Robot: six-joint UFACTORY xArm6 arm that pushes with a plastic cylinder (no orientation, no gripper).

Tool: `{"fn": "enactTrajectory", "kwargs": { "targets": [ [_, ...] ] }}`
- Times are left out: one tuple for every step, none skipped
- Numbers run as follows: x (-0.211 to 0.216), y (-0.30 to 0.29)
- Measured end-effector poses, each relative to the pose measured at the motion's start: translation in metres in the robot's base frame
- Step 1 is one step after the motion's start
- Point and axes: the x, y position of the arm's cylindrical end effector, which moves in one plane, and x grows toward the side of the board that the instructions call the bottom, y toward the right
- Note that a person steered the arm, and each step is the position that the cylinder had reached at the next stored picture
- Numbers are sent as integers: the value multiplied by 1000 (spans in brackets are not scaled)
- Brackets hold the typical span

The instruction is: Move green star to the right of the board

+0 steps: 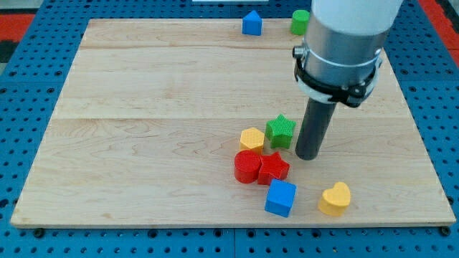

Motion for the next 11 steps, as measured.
{"fn": "enactTrajectory", "kwargs": {
  "targets": [
    [-2, -30],
    [-28, -81],
    [-70, -86],
    [-92, -78],
    [-75, -117],
    [-50, -106],
    [-40, -74],
    [-40, -53],
    [-40, -24],
    [-31, -4],
    [2, -17]
  ]
}}
